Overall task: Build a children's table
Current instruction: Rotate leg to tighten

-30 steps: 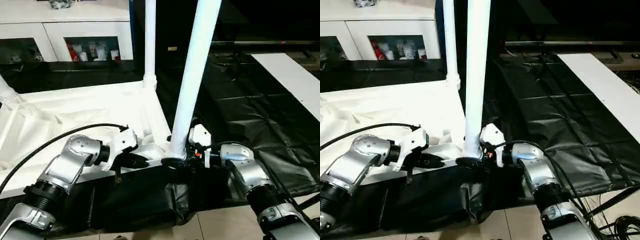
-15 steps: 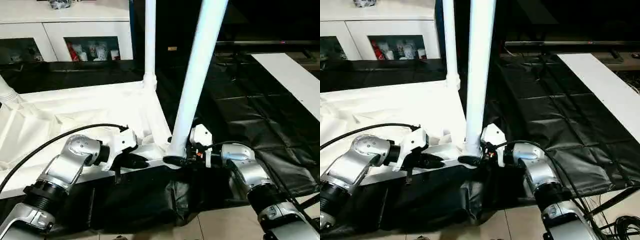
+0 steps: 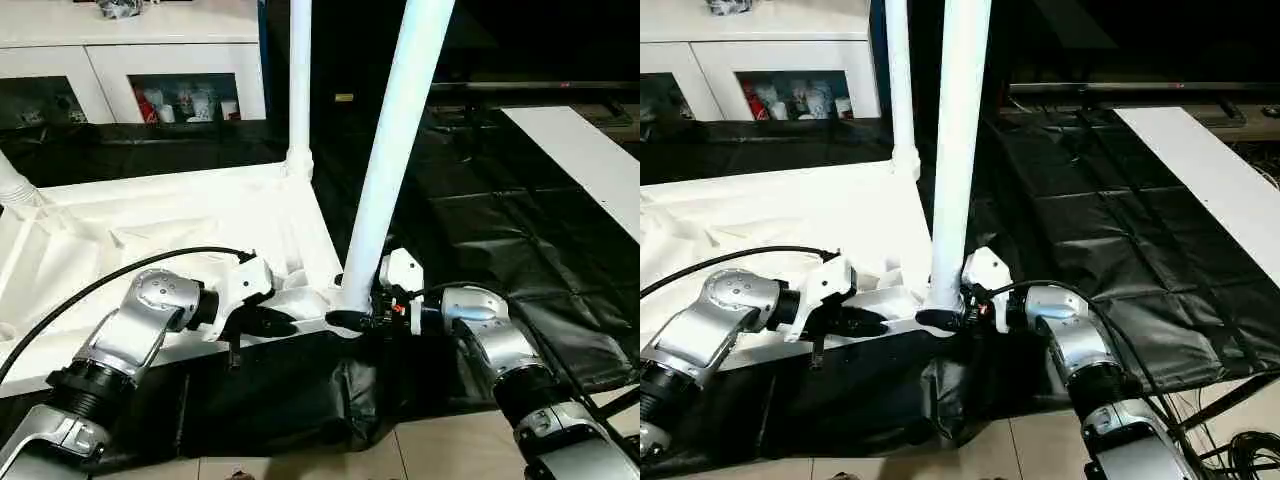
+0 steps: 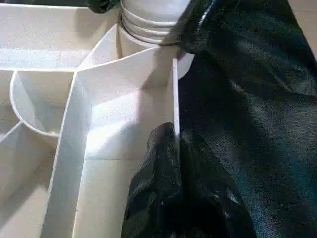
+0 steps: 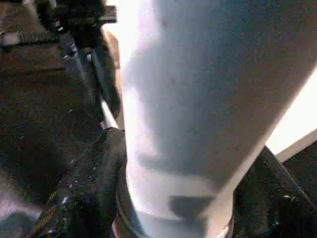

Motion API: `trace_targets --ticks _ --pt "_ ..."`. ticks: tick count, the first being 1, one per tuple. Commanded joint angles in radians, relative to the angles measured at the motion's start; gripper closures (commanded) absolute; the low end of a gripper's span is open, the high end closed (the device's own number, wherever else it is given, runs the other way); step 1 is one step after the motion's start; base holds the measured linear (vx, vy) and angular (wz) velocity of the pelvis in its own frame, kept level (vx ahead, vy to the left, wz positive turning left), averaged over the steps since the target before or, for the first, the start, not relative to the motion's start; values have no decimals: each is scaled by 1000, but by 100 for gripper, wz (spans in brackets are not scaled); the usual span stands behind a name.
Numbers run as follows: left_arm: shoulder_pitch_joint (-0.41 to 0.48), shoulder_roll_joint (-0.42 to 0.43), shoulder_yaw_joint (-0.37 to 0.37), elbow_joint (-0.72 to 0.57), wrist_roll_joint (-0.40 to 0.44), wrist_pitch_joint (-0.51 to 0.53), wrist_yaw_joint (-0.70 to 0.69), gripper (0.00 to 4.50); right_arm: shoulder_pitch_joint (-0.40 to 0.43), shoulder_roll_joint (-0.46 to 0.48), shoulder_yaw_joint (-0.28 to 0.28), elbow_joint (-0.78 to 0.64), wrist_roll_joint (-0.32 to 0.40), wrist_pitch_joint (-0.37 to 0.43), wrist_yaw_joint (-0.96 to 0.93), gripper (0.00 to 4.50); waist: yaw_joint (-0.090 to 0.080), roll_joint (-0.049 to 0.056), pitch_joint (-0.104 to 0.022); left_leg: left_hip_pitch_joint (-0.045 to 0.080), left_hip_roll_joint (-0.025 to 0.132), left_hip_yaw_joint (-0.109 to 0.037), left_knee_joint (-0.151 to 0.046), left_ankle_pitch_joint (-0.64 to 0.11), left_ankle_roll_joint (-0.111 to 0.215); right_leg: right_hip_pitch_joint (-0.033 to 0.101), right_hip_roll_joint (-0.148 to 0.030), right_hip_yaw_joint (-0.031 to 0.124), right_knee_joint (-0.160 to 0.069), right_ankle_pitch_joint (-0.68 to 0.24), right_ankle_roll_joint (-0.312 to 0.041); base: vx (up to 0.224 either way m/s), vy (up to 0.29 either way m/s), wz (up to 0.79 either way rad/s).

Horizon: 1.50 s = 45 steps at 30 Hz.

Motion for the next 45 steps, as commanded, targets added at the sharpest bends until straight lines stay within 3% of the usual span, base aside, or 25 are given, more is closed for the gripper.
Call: trace_targets --ticks 1,3,4,8,14,17,21,25,27,29,30,31,32,34,36,38,40,42,45 --pt "-23 -14 3 28 31 6 50 450 -27 34 -41 43 6 7 -115 184 -5 9 -58 15 56 -30 -81 -321 1 42 -63 48 -80 -391 -207 0 0 0" --pt "-27 -22 5 37 38 8 69 450 -32 49 -56 54 13 10 -150 184 -8 10 -57 19 57 -33 -82 -333 -10 39 -64 48 -84 -426 -192 0 0 0" --pt "-45 -52 7 79 59 20 133 450 -39 97 -82 75 27 26 -239 185 -9 12 -56 19 56 -34 -82 -342 -15 37 -64 48 -87 -443 -184 0 0 0" --pt "-88 -123 21 160 77 43 255 450 -56 191 -101 106 24 52 -395 185 -13 10 -56 22 54 -35 -83 -367 -25 32 -64 48 -92 -480 -166 0 0 0" --pt "-167 -241 65 286 94 87 469 450 -128 311 -74 209 -78 71 -686 186 -24 12 -54 22 49 -38 -83 -392 -35 27 -63 43 -100 -529 -145 0 0 0" --pt "-196 -275 80 337 107 84 548 450 -152 346 -93 243 -74 100 -765 186 -26 10 -55 23 49 -38 -83 -401 -29 25 -65 42 -106 -536 -132 0 0 0" --pt "-234 -315 99 413 116 68 629 450 -182 371 -97 291 -108 134 -847 186 -24 11 -54 34 47 -35 -81 -426 -26 17 -63 42 -112 -539 -128 0 0 0" --pt "-228 -314 93 408 117 57 592 450 -177 380 -135 283 -56 117 -776 186 -25 10 -55 24 51 -39 -87 -426 -17 24 -66 41 -111 -544 -116 0 0 0" --pt "-220 -308 86 400 113 42 563 450 -177 380 -151 272 -36 117 -766 130 -25 9 -54 24 52 -40 -87 -430 -18 24 -68 40 -112 -549 -117 0 0 0" --pt "-212 -301 83 390 109 30 535 450 -179 371 -155 266 -34 118 -756 114 -27 8 -54 21 51 -40 -88 -435 -14 26 -69 40 -113 -558 -113 0 0 0" --pt "-207 -296 80 382 107 23 518 450 -179 365 -157 261 -32 119 -750 107 -31 9 -54 15 52 -44 -91 -439 -13 30 -70 38 -112 -566 -107 0 0 0" --pt "-195 -283 77 366 107 13 486 450 -176 347 -165 244 -26 123 -733 107 -43 6 -53 -3 51 -51 -97 -424 -16 43 -69 33 -104 -563 -99 -12 13 -19" --pt "-195 -283 77 366 107 13 486 450 -176 347 -165 244 -26 123 -733 81 -43 10 -53 -5 52 -54 -100 -425 -18 46 -70 30 -105 -572 -94 -12 13 -19" --pt "-168 -263 73 327 97 -4 435 450 -153 296 -120 206 -73 67 -689 72 -50 13 -58 7 56 -51 -95 -423 -19 37 -73 35 -108 -514 -121 0 0 0" --pt "-159 -256 71 311 92 -16 414 450 -140 276 -98 190 -90 38 -655 72 -51 11 -58 9 55 -43 -92 -408 -9 33 -69 38 -104 -443 -157 0 0 0" --pt "-121 -215 58 254 71 -53 316 450 -71 203 -71 92 -56 26 -463 72 -46 9 -59 9 55 -40 -90 -386 12 41 -69 40 -101 -402 -176 0 0 0" --pt "-105 -196 51 232 63 -62 273 450 -42 167 -62 50 -47 16 -395 72 -42 4 -62 6 57 -33 -86 -319 46 45 -67 44 -90 -316 -202 28 -9 2" --pt "-82 -161 37 191 50 -69 203 450 -7 110 -50 -2 -40 1 -313 72 -42 2 -65 1 56 -31 -83 -276 60 52 -68 44 -83 -281 -219 56 -21 2" --pt "-65 -139 30 160 35 -74 148 450 12 76 -52 -37 -21 12 -248 72 -37 7 -71 3 57 -27 -77 -180 88 56 -64 44 -69 -158 -259 55 -20 -1"
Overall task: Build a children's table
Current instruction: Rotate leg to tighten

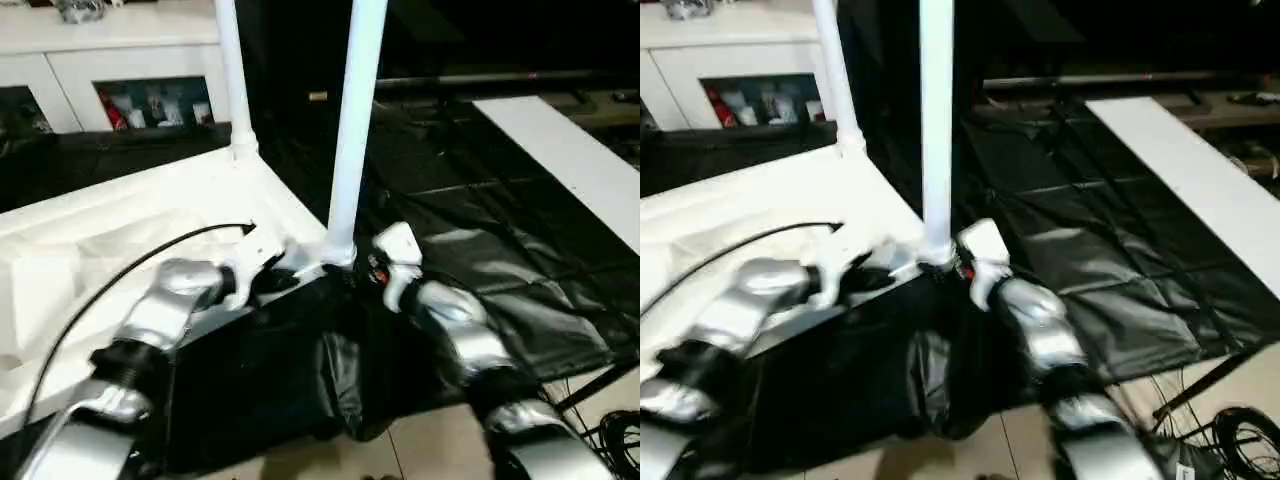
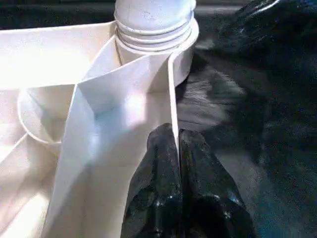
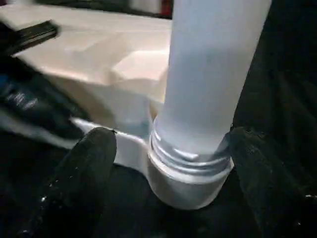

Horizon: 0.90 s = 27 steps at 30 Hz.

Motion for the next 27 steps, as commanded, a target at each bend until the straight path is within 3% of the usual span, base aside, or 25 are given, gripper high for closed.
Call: trace_targets --ticks 1,3,5,8,10,13,15,22,27 --pt "41 12 -53 -63 -37 -18 -135 450 21 -26 20 -66 50 50 135 72 10 3 -72 3 58 -18 -61 -142 110 60 -65 52 -39 -89 -279 53 -6 -1" --pt "59 36 -66 -102 -49 -13 -194 450 37 -57 28 -101 68 76 207 72 17 7 -70 7 58 -14 -58 -118 130 57 -58 48 -36 -45 -299 26 -3 0" --pt "67 51 -73 -129 -54 2 -223 450 51 -83 46 -126 66 88 262 72 29 10 -70 11 63 -10 -57 -114 129 55 -57 46 -34 -45 -303 0 0 0" --pt "71 61 -76 -148 -67 18 -247 450 58 -108 68 -137 60 96 313 72 44 9 -64 18 66 -6 -63 -178 97 47 -58 48 -42 -140 -289 0 0 0" --pt "69 64 -78 -150 -65 17 -245 450 57 -114 77 -134 54 92 326 72 48 7 -58 23 67 -7 -68 -252 54 42 -62 52 -53 -249 -261 0 0 0" --pt "70 68 -73 -155 -61 19 -238 450 56 -122 90 -134 46 99 350 72 43 4 -56 23 63 -12 -72 -305 21 40 -63 56 -61 -334 -225 0 0 0" --pt "73 72 -68 -164 -60 26 -245 450 50 -122 91 -132 45 109 357 87 42 3 -56 21 62 -14 -72 -304 19 41 -65 57 -64 -345 -216 0 0 0" --pt "72 78 -68 -160 -58 27 -245 450 45 -132 94 -132 48 114 375 142 44 3 -63 14 61 -13 -67 -224 43 47 -63 55 -51 -248 -233 0 0 0" --pt "73 82 -68 -161 -56 29 -246 450 44 -138 96 -124 44 107 386 178 45 5 -63 14 61 -12 -66 -220 49 48 -62 54 -49 -226 -245 0 0 0"
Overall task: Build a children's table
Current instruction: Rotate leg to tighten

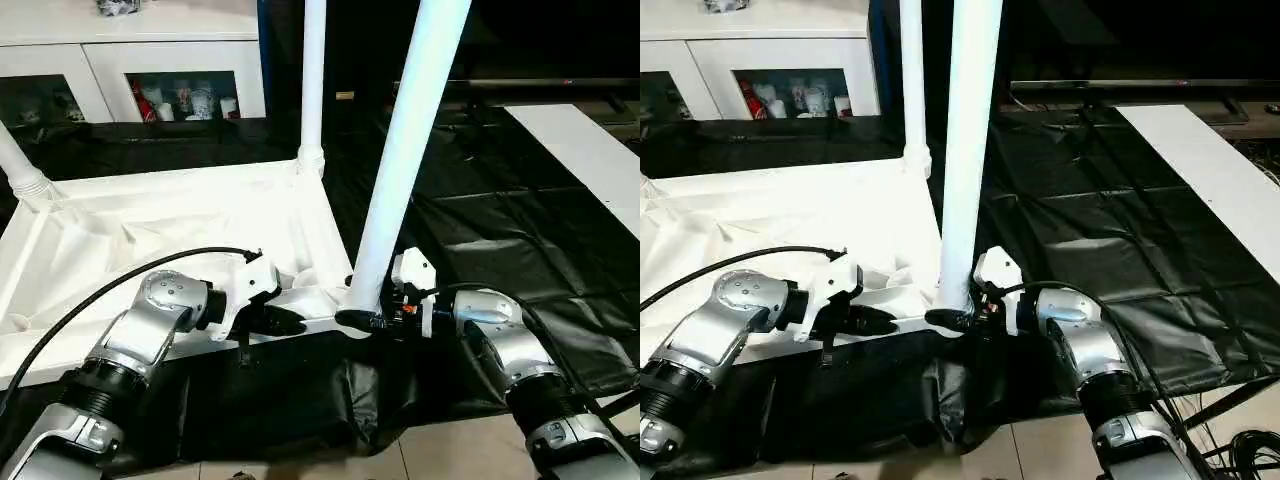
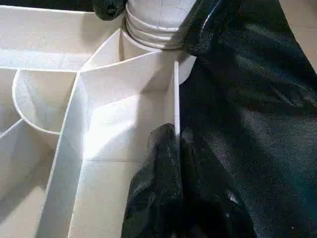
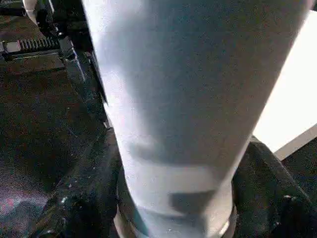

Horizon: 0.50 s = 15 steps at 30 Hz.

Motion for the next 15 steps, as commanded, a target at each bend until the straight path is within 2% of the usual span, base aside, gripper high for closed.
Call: trace_targets --ticks 1,9,13,15 --pt "-2 6 -9 -21 0 7 0 450 -2 -7 29 4 -13 0 42 181 -1 6 -64 14 59 -23 -74 -222 45 48 -60 47 -56 -228 -241 0 0 0" --pt "-2 7 -10 -22 1 11 -4 450 4 -7 40 14 -24 -7 44 187 0 5 -64 15 60 -24 -73 -218 44 49 -60 47 -55 -230 -241 0 0 0" --pt "-4 -2 -5 -18 3 12 13 450 0 13 19 31 -21 1 -10 187 -1 5 -63 15 59 -24 -73 -224 42 48 -60 47 -57 -243 -239 0 0 0" --pt "-14 -25 0 10 24 6 72 450 -11 44 -5 61 -29 2 -107 187 -4 3 -61 16 59 -25 -75 -245 32 46 -61 48 -61 -277 -232 0 0 0"
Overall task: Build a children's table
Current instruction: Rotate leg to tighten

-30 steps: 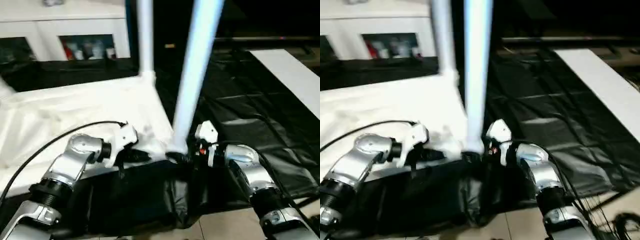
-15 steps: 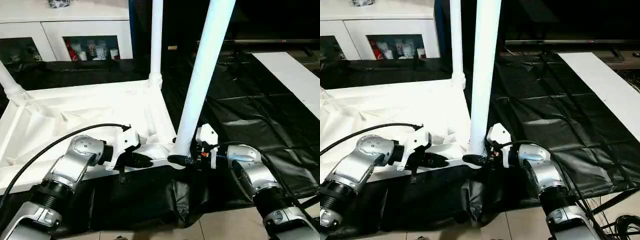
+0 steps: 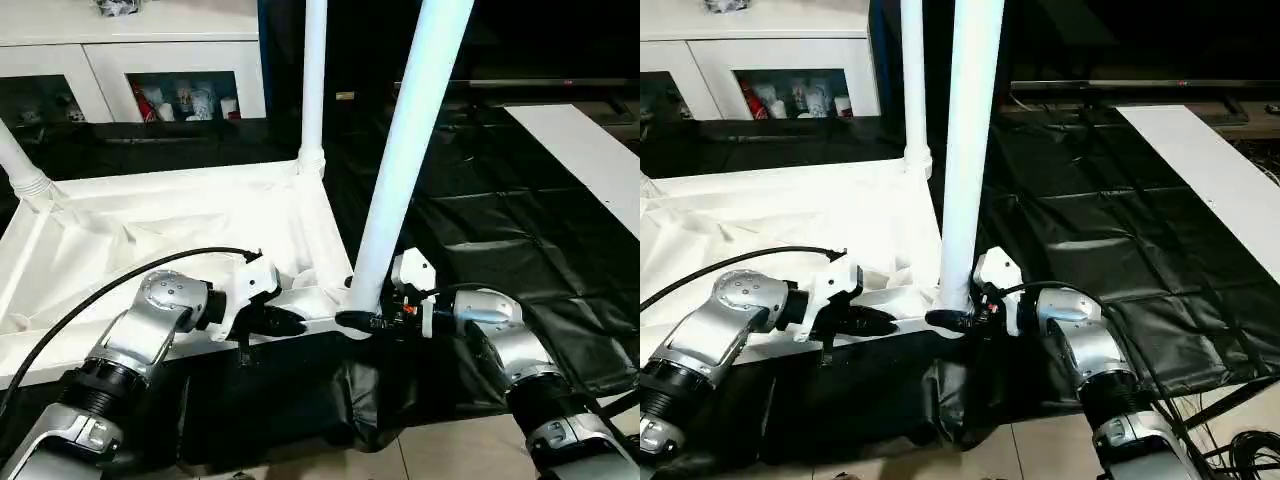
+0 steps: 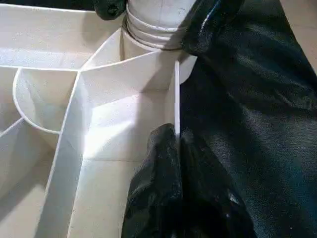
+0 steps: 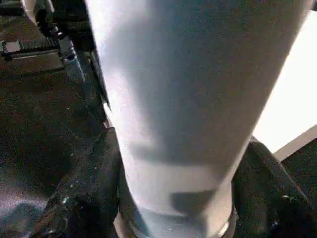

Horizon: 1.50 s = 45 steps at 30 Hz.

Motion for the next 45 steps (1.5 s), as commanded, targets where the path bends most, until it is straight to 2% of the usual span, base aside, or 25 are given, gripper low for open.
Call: trace_targets --ticks 1,4,7,10,11,13,15,18,19,21,23,25,28,29,30,32,35,37,38,39,41,43,45 --pt "-14 -20 -2 9 19 -2 45 450 -9 19 6 38 -21 7 -61 187 -4 4 -59 14 58 -25 -76 -255 28 44 -62 48 -65 -297 -227 0 0 0" --pt "-54 -80 5 89 59 32 176 450 -20 107 -49 64 6 36 -219 187 -11 0 -54 21 55 -30 -77 -320 1 36 -64 49 -81 -449 -178 0 0 0" --pt "-87 -121 16 141 79 61 268 450 -34 158 -60 86 -3 43 -317 188 -14 1 -52 23 53 -36 -78 -342 -11 32 -66 45 -91 -528 -143 0 0 0" --pt "-135 -173 40 199 87 94 381 450 -77 229 -67 145 -39 58 -491 188 -24 3 -50 26 50 -39 -77 -379 -27 22 -66 41 -98 -584 -124 0 0 0" --pt "-151 -188 45 217 94 101 416 450 -96 247 -63 175 -68 64 -568 188 -26 6 -50 27 49 -41 -78 -386 -33 22 -65 39 -98 -593 -120 0 0 0" --pt "-177 -211 52 249 104 106 467 450 -129 276 -60 228 -111 75 -705 188 -35 4 -49 22 47 -44 -78 -402 -34 23 -66 36 -103 -611 -107 0 0 0" --pt "-197 -229 52 278 119 104 505 450 -157 313 -81 264 -111 92 -794 188 -40 3 -52 22 46 -46 -78 -404 -28 24 -68 33 -107 -615 -98 0 0 0" --pt "-205 -239 52 292 123 99 509 450 -175 344 -85 284 -112 91 -809 188 -39 6 -52 23 49 -45 -82 -415 -23 23 -66 33 -108 -575 -102 0 0 0" --pt "-205 -240 53 295 122 97 510 450 -181 352 -79 290 -121 78 -817 188 -40 5 -53 20 50 -46 -85 -420 -22 26 -66 33 -105 -550 -108 0 0 0" --pt "-205 -240 52 296 122 95 507 450 -184 357 -78 293 -119 73 -807 188 -39 5 -53 22 50 -44 -85 -425 -21 24 -65 36 -103 -528 -116 0 0 0" --pt "-203 -240 48 303 122 87 503 450 -183 383 -98 290 -82 61 -737 188 -39 4 -52 24 49 -41 -84 -432 -14 21 -65 39 -104 -526 -123 0 0 0" --pt "-199 -234 48 303 122 76 494 450 -175 382 -101 279 -69 55 -714 118 -36 4 -52 24 49 -40 -84 -423 -10 22 -66 39 -106 -531 -124 0 0 0" --pt "-187 -220 44 292 118 64 463 450 -169 363 -101 276 -65 48 -697 109 -37 2 -52 21 50 -42 -85 -419 -6 25 -68 39 -104 -538 -121 0 0 0" --pt "-178 -209 42 284 119 56 448 450 -167 350 -110 270 -57 49 -688 96 -40 1 -51 14 50 -45 -87 -413 -6 29 -69 37 -102 -542 -118 0 0 0" --pt "-170 -199 40 273 117 56 430 450 -164 333 -104 264 -67 31 -684 96 -43 4 -51 12 51 -46 -87 -414 -8 30 -70 37 -101 -545 -116 0 0 0" --pt "-151 -179 38 248 109 42 388 450 -158 292 -79 252 -99 -2 -663 74 -50 5 -51 16 51 -47 -87 -427 -13 26 -69 36 -103 -546 -119 0 0 0" --pt "-124 -151 28 214 95 10 319 450 -138 249 -63 215 -105 -23 -566 74 -53 4 -53 14 53 -44 -86 -411 -1 29 -69 41 -100 -500 -142 0 0 0" --pt "-101 -122 16 184 79 -8 253 450 -109 207 -43 163 -91 -29 -442 74 -52 2 -58 6 55 -39 -85 -359 21 38 -64 44 -86 -387 -175 0 0 0" --pt "-101 -122 16 184 79 -8 253 450 -109 207 -43 163 -91 -29 -442 74 -50 4 -59 7 57 -38 -84 -347 24 37 -65 46 -81 -359 -185 0 0 0" --pt "-75 -93 3 150 60 -43 179 450 -78 159 -10 116 -92 -44 -332 74 -50 3 -61 8 55 -35 -82 -325 34 40 -64 46 -77 -318 -205 57 -9 2" --pt "-55 -68 -4 117 41 -47 121 450 -51 116 15 70 -82 -41 -231 74 -46 4 -62 7 57 -31 -79 -297 51 41 -64 48 -73 -277 -223 65 -16 4" --pt "-40 -51 -4 92 30 -56 85 450 -32 79 30 35 -64 -30 -161 74 -43 3 -68 6 56 -27 -73 -222 75 49 -61 47 -59 -180 -252 69 -18 2" --pt "-32 -41 1 78 27 -55 71 450 -18 46 37 3 -49 -10 -92 74 -36 5 -71 8 57 -23 -68 -153 102 51 -59 46 -48 -88 -280 33 -9 1"
